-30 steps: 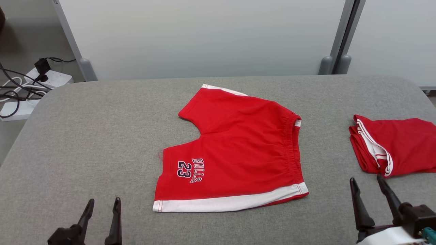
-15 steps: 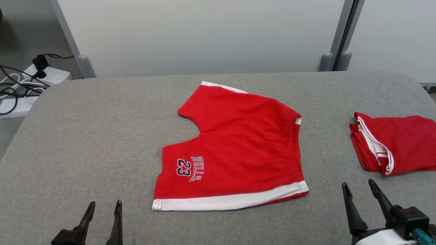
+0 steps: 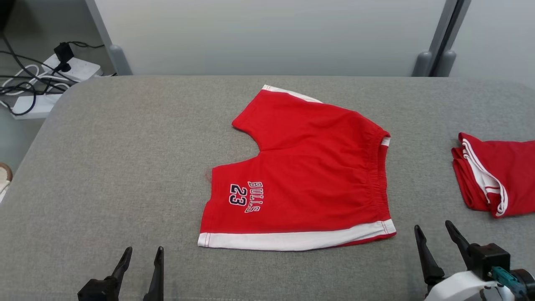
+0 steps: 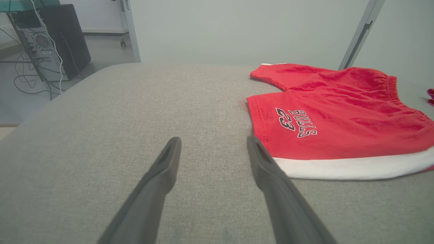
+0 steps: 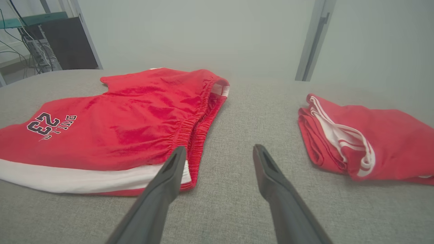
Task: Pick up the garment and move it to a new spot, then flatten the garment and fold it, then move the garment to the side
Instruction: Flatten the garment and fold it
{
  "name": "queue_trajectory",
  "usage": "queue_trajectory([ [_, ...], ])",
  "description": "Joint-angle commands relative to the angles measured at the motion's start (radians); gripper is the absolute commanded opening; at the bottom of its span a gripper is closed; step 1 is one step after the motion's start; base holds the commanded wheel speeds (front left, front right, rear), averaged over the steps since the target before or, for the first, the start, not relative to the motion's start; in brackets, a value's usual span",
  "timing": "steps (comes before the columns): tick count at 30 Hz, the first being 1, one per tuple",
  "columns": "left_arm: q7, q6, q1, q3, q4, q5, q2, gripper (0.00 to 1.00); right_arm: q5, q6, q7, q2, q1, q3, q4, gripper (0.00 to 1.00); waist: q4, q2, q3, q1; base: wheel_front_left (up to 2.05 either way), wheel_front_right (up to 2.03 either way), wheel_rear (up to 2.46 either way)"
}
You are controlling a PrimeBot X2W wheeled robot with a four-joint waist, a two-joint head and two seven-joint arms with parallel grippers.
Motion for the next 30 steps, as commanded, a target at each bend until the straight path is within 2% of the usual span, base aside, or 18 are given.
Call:
queue_trajectory([
  [1,-0.010,0.001,-0.059,0.021,-0.022,-0.009,0.005,1.00,-0.010,0.001,-0.013,-0.017,-0.053,0.032,0.009,1.00,0.025,-0.0001,0.023,0.0000,0.00,0.00,0.00],
  [12,-0.010,0.005,-0.101,-0.007,-0.025,-0.033,0.005,1.00,0.063,0.001,-0.013,-0.070,-0.174,0.112,0.205,1.00,0.125,-0.0001,0.103,0.0000,0.00,0.00,0.00],
  [23,-0.010,0.011,-0.117,-0.019,-0.029,-0.052,0.005,1.00,0.106,0.001,-0.013,-0.081,-0.207,0.183,0.259,1.00,0.128,-0.0001,0.134,0.0000,0.00,0.00,0.00],
  [25,-0.010,0.013,-0.122,-0.025,-0.030,-0.053,0.005,1.00,0.112,0.001,-0.013,-0.083,-0.205,0.200,0.256,0.87,0.121,-0.0001,0.134,0.0000,0.00,0.00,0.00],
  [27,-0.010,0.011,-0.124,-0.027,-0.028,-0.052,0.005,1.00,0.118,0.001,-0.013,-0.086,-0.203,0.215,0.251,0.54,0.115,-0.0001,0.131,0.0000,0.00,0.00,0.00],
  [28,-0.010,0.011,-0.124,-0.027,-0.028,-0.052,0.005,1.00,0.118,0.001,-0.013,-0.086,-0.203,0.215,0.251,0.54,0.115,-0.0001,0.131,0.0000,0.00,0.00,0.00],
  [30,-0.010,0.010,-0.124,-0.028,-0.025,-0.054,0.005,1.00,0.129,0.001,-0.013,-0.089,-0.198,0.237,0.252,0.37,0.109,-0.0001,0.129,0.0000,0.00,0.00,0.00],
])
